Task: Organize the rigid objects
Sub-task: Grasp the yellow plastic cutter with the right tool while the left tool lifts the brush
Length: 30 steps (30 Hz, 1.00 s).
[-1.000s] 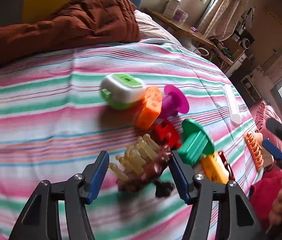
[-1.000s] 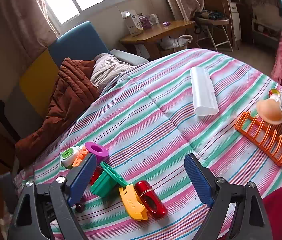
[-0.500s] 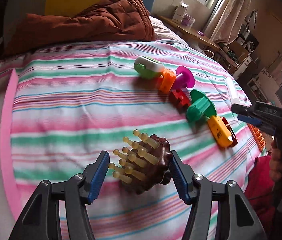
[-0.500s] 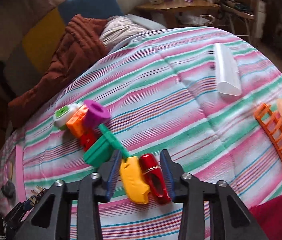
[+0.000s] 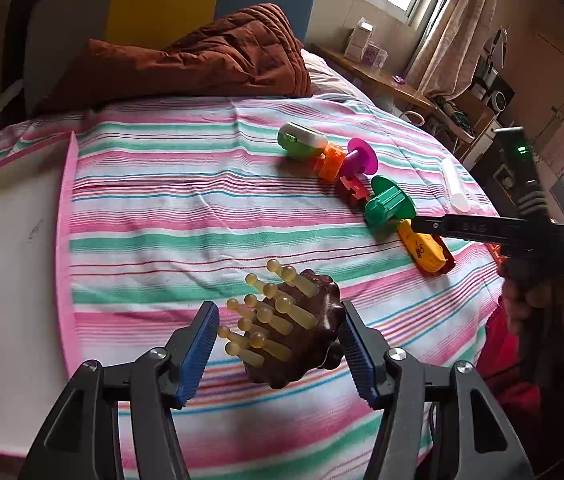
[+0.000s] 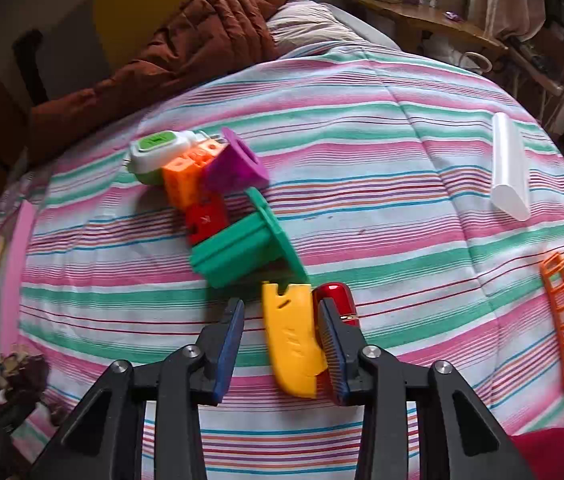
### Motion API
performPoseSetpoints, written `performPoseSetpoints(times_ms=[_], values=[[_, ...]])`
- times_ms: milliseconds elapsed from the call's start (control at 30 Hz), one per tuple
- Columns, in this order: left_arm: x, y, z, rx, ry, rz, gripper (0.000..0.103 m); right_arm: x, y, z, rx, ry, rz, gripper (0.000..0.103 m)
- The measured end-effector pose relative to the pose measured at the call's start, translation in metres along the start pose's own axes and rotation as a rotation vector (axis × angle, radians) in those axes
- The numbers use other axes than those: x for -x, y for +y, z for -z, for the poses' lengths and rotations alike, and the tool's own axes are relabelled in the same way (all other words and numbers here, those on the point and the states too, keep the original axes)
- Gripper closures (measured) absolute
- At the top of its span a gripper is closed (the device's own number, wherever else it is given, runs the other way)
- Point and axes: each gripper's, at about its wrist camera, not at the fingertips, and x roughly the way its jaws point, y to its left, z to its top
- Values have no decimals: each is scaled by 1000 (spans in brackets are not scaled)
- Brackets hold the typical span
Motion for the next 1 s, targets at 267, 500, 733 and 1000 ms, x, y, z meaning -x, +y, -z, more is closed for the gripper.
performPoseSetpoints(times_ms=[267,500,733,1000], values=[[19,2,4,12,-32,11,42,-17,14,8,64,114,-107,65],[30,4,8,6,-56,-8,42,-26,16,10,88,133,-76,65],[54,15,10,13,-108,-74,42,-25,21,17,123,121,-41,66],[96,38,10,45,-197,-203,42,-14,51,30,225,79,-71,73]])
